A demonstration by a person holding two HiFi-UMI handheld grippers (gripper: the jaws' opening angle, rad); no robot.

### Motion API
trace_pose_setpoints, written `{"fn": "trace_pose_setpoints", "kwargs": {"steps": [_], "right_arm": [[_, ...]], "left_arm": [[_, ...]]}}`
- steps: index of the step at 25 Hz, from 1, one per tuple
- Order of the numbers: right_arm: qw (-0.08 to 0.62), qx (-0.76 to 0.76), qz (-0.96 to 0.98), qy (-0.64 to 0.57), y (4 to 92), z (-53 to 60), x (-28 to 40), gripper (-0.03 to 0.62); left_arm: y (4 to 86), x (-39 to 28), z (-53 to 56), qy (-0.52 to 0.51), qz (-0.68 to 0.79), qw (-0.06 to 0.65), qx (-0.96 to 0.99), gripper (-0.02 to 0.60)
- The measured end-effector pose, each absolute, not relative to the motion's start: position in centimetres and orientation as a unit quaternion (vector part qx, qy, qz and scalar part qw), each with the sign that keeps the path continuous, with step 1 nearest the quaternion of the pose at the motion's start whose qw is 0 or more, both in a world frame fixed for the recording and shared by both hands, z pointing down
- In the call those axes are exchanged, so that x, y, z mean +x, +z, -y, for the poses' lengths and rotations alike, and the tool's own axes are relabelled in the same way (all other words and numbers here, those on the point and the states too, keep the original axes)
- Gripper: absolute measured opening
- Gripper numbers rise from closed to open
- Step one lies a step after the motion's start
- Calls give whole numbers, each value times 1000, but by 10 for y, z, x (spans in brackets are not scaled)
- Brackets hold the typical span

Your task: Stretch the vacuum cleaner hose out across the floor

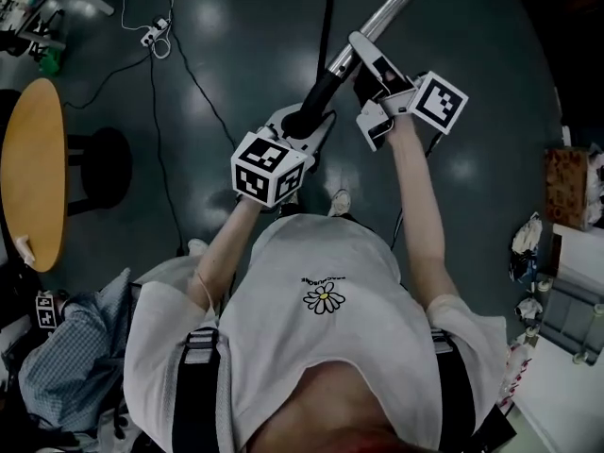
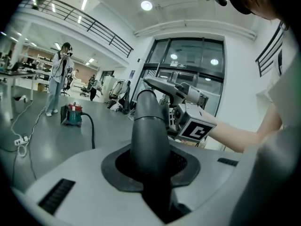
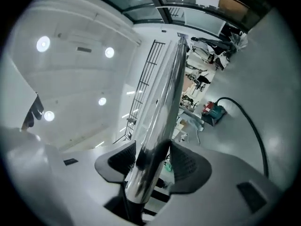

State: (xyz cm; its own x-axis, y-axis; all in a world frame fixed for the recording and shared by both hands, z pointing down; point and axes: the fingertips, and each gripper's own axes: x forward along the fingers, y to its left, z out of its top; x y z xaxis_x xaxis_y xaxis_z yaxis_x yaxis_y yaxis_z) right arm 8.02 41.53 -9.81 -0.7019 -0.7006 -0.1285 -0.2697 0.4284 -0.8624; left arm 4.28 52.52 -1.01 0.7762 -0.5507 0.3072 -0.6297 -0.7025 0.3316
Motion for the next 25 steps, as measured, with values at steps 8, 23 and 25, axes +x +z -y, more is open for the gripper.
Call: {"fn": "trace_pose_setpoints", "kwargs": {"steps": [8,23,25], "right_arm": [[223,-192,-851,-435,-109,-419,4,221],[67,-88,-951,-289,-140,-551,22,222],[76,-94,-947,-298,-135,-559,34,222]], "left_arm": [[-25,21,-555,10,153,278,948,76],[-59,110,-652,45,-22,265,963,75],[-54,119,-662,55,-26,271,961,75]]}}
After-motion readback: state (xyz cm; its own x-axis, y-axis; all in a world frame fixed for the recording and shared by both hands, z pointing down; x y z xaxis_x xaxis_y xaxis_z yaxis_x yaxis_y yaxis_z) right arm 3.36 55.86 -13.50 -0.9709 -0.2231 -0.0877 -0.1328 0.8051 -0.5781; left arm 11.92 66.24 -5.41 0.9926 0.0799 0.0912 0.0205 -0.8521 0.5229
